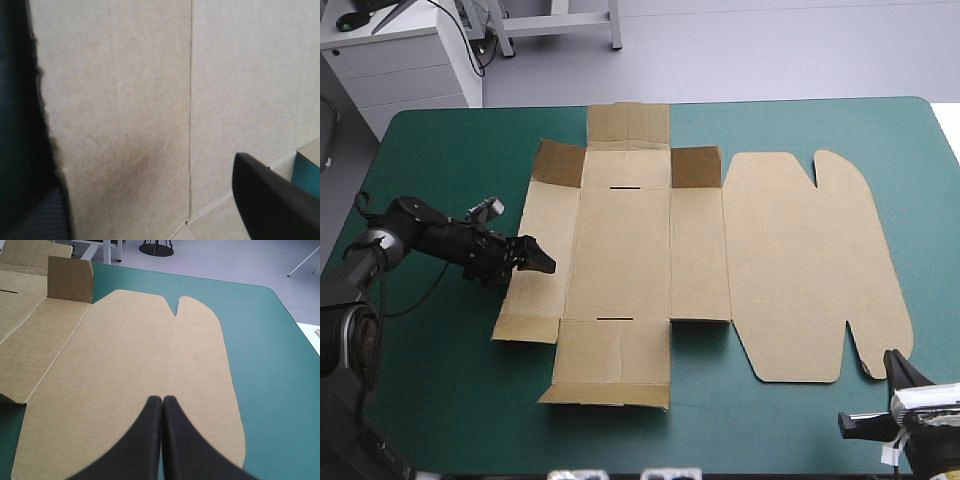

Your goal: Fold the box

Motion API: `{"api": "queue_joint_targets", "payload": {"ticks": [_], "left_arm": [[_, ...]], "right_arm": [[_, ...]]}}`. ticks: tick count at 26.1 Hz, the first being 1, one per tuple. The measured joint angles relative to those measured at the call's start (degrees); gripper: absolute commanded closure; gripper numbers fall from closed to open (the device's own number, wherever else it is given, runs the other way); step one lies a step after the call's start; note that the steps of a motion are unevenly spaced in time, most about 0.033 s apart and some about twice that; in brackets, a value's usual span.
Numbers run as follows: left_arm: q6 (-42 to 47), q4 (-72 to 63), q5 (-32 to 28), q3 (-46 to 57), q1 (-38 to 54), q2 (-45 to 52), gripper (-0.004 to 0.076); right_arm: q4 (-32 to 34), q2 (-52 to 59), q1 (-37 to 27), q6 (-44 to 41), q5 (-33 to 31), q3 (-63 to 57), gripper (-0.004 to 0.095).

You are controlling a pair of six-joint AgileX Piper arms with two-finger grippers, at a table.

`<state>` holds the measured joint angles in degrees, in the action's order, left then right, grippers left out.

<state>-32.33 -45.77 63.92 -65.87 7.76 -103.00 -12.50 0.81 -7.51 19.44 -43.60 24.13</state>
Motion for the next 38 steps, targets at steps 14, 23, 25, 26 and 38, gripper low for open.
{"api": "queue_joint_targets", "payload": {"ticks": [14,23,25,26,38], "left_arm": [[0.24,-0.63,-1.12,0.26,-3.81,-0.51,0.0571],[2.22,-1.8,1.2,0.32,-3.88,-0.51,0.0731],[2.39,-1.63,1.58,0.32,-3.83,-0.51,0.0731],[2.64,-1.64,2.42,0.32,-3.83,-0.51,0.0731],[11.47,23.87,5.76,-24.06,-12.75,-0.57,0.0731]], "right_arm": [[0.0,0.0,0.0,0.0,0.0,0.0,0.0922],[0.0,0.0,0.0,0.0,0.0,0.0,0.0922],[0.0,0.0,0.0,0.0,0.0,0.0,0.0922],[0.0,0.0,0.0,0.0,0.0,0.0,0.0922],[-0.05,0.0,0.0,-0.57,0.0,0.0,0.0922]]}}
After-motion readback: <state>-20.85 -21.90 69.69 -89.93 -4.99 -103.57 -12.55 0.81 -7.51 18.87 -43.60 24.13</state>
